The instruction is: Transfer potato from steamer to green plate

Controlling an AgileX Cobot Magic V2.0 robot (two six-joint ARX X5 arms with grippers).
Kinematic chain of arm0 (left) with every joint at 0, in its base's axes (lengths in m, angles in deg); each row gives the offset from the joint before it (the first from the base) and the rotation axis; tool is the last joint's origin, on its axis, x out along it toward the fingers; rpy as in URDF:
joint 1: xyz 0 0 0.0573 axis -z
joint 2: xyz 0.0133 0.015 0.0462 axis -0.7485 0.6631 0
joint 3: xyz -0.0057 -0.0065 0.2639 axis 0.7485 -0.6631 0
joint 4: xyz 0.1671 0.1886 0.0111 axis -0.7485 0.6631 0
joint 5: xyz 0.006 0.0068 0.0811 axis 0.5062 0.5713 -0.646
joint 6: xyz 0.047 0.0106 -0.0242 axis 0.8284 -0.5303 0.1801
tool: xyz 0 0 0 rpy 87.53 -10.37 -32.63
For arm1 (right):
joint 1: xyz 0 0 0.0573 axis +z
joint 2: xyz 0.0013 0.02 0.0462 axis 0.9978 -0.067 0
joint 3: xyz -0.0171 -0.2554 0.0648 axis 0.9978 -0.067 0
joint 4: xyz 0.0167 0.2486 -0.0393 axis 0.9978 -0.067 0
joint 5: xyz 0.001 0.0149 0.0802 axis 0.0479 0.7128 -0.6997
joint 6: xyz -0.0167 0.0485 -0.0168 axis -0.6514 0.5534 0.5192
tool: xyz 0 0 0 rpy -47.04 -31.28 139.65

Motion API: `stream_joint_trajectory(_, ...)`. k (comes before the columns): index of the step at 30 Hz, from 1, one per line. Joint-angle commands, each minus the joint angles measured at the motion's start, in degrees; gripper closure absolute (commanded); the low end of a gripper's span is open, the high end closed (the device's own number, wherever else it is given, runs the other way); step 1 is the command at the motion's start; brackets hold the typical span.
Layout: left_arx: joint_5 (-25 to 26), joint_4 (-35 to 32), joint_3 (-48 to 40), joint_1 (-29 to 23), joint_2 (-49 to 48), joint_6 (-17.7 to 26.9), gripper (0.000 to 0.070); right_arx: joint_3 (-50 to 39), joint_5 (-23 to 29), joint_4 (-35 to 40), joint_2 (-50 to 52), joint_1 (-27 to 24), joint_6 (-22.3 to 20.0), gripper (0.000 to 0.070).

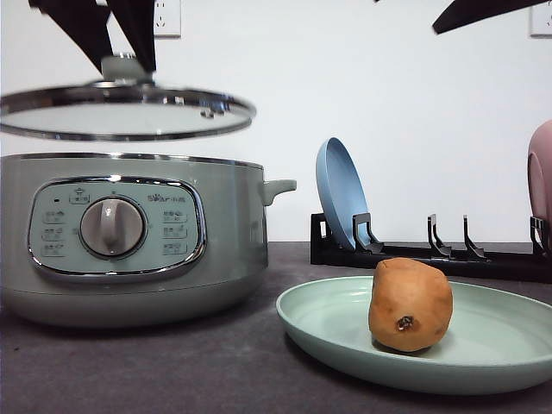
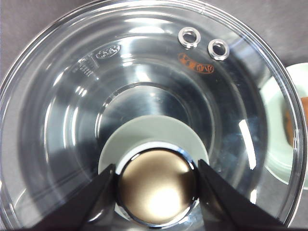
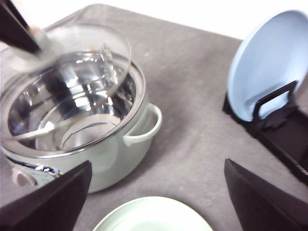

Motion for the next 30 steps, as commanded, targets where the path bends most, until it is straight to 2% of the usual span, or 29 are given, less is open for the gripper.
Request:
stream_joint_trajectory(1, 0.2, -1.5, 1.7, 0.3, 0.7, 0.0, 0.0700, 0.9, 0.2, -0.1, 0.0, 0.2, 0.2, 0.0144)
stream_joint_trajectory(30, 0.2, -1.8, 1.7, 1.0, 4.6, 0.4, 0.0700, 0.8, 0.2, -2.4, 0.4, -0.1, 0.2, 0.0144)
